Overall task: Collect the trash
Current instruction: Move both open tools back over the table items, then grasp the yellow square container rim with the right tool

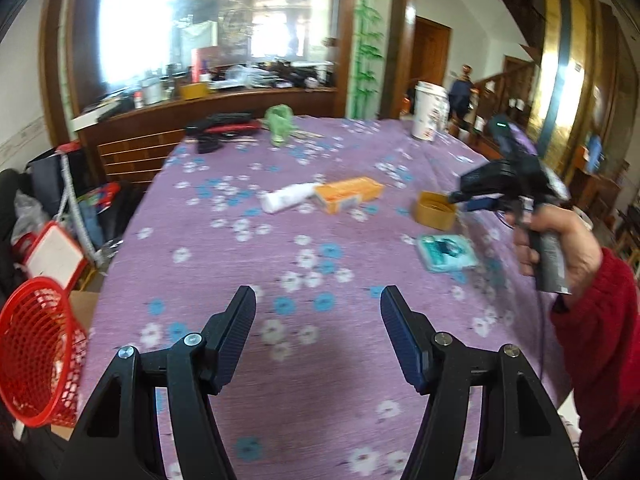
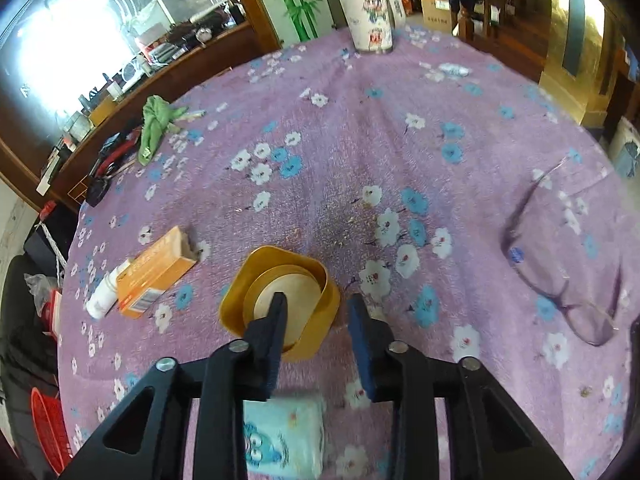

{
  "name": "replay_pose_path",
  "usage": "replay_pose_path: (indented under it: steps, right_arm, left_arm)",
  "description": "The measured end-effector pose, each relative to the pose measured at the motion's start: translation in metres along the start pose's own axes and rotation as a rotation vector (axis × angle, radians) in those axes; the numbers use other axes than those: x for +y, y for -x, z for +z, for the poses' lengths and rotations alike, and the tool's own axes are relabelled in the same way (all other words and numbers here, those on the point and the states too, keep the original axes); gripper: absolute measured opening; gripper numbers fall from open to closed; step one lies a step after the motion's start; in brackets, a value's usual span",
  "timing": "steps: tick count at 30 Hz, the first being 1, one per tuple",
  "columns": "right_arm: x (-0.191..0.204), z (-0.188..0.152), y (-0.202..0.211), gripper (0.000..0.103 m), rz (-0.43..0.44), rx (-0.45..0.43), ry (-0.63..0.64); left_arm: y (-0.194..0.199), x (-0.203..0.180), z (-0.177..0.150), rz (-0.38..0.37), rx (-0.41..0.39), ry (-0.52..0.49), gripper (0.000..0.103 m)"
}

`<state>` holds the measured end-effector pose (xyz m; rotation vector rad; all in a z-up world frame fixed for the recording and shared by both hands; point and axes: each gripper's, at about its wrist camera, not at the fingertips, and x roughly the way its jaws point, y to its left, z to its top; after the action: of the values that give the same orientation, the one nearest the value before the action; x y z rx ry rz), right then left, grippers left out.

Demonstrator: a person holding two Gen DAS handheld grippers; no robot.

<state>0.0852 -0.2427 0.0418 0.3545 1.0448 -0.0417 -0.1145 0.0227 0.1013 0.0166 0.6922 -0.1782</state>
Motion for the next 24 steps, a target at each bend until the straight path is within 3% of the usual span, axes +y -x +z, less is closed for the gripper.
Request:
replay_pose_path:
  steps: [3, 9, 14, 16, 19, 24]
  right_arm:
    - [0.000, -0.002, -0.011, 0.017, -0.008, 0.015, 0.014]
    - [0.002, -0.005, -0.017, 0.009, -0.011, 0.012, 0.076]
    - [0.002, -0.009, -0.023, 0.008, 0.001, 0.006, 0.107]
    - [-0.001, -0.010, -0.022, 0.008, 0.045, 0.001, 0.090]
    - [-0.008, -0.012, -0.006, 0.008, 0.154, -0.064, 0.061]
    - [-0.025, -0.011, 0.024, 0.008, 0.191, -0.217, 0.030]
  left_arm:
    - [-0.006, -0.015, 0.001, -0.013, 0.014, -0.028, 0.064]
    - [-0.022, -0.038, 0.000, -0.033, 0.051, -0.067, 0.064]
    - [-0.030, -0.051, 0.000, -0.049, 0.075, -0.084, 0.064]
    - [-0.033, -0.054, 0.000, -0.056, 0.083, -0.091, 0.064]
    - [-0.040, -0.061, 0.005, -0.085, 0.101, -0.104, 0.064]
    - [-0.062, -0.080, 0.017, -0.154, 0.144, -0.117, 0.072]
